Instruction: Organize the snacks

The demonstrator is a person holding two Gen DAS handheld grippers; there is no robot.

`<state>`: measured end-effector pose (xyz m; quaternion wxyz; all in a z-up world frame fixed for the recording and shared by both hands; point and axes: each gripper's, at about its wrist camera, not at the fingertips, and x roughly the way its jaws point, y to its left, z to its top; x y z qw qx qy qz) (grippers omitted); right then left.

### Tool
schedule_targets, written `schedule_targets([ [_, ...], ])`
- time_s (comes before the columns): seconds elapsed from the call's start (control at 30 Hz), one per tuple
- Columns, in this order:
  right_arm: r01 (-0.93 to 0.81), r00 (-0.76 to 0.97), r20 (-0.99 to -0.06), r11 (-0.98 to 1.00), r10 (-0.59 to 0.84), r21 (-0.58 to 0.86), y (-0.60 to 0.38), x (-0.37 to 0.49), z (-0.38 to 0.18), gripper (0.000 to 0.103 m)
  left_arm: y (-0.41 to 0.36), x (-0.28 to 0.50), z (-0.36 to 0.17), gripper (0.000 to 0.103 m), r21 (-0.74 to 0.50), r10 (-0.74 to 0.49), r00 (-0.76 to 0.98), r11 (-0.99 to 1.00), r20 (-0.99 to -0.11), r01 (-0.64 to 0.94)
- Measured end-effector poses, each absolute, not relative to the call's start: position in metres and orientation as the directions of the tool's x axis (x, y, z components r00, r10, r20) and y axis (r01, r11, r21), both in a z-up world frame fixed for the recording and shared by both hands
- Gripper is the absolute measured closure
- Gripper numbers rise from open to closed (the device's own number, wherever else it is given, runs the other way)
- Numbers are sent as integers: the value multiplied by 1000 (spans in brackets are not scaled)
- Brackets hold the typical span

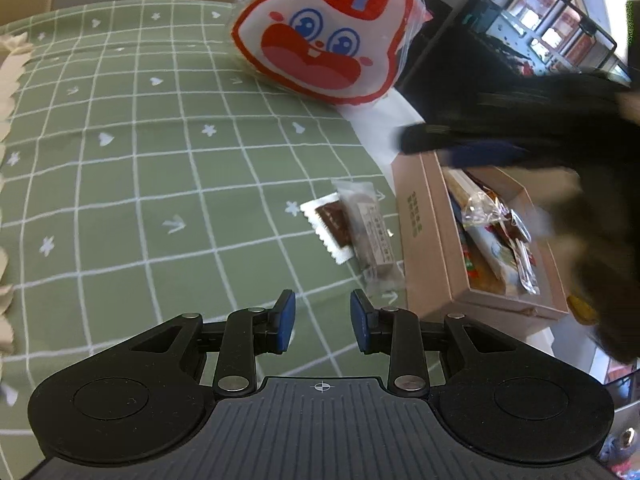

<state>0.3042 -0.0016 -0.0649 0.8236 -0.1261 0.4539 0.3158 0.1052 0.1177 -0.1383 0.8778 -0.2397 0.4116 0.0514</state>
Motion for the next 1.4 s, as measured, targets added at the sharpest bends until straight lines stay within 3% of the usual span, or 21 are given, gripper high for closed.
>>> schedule_targets([
  [0.03, -635, 380, -845, 771, 377, 58, 13, 311, -74, 69, 120, 101, -138, 69, -382, -107, 657, 877, -747, -292],
  [0.1, -644, 402, -871, 763, 283, -49, 42, 322, -95, 87, 126, 93, -138, 69, -385, -97, 658, 870, -747, -308],
  [0.2, -637, 500, -856, 726, 133, -260, 73, 334, -126, 93, 138, 81, -138, 69, -384, -69, 663, 857, -746, -343],
  [0.33, -638, 499, -865, 695, 47, -331, 87, 351, -153, 94, 155, 72, -140, 69, -396, -39, 667, 830, -744, -393],
  [0.7, -743, 379, -919, 628, 109, -232, 76, 297, -144, 94, 160, 81, -138, 69, -415, -69, 672, 831, -737, -370],
  [0.9, -780, 197, -961, 626, 195, -33, 49, 250, -136, 94, 158, 81, -138, 69, -411, -76, 672, 839, -737, -356],
  [0.97, -786, 226, -935, 618, 274, -9, 34, 229, -127, 92, 157, 79, -138, 69, -409, -80, 671, 843, -737, -349],
  [1.0, -800, 269, -909, 600, 318, -26, 23, 216, -120, 80, 157, 79, -137, 69, -408, -81, 671, 845, -737, -346],
  [1.03, -803, 309, -888, 594, 340, -52, 13, 206, -115, 53, 156, 78, -138, 69, -405, -82, 669, 847, -739, -344],
  [1.07, -796, 336, -875, 602, 349, -65, 4, 200, -114, 39, 156, 78, -138, 69, -401, -80, 666, 849, -742, -344],
  [1.1, -788, 350, -858, 613, 377, -53, -8, 194, -113, 33, 155, 78, -138, 69, -397, -79, 662, 851, -745, -344],
  [1.3, -731, 295, -875, 681, 383, 52, -51, 190, -136, 34, 140, 88, -136, 69, -358, -99, 661, 894, -744, -269],
  [1.4, -709, 317, -864, 703, 391, 58, -70, 175, -142, 56, 125, 99, -136, 69, -323, -133, 666, 931, -734, -171],
])
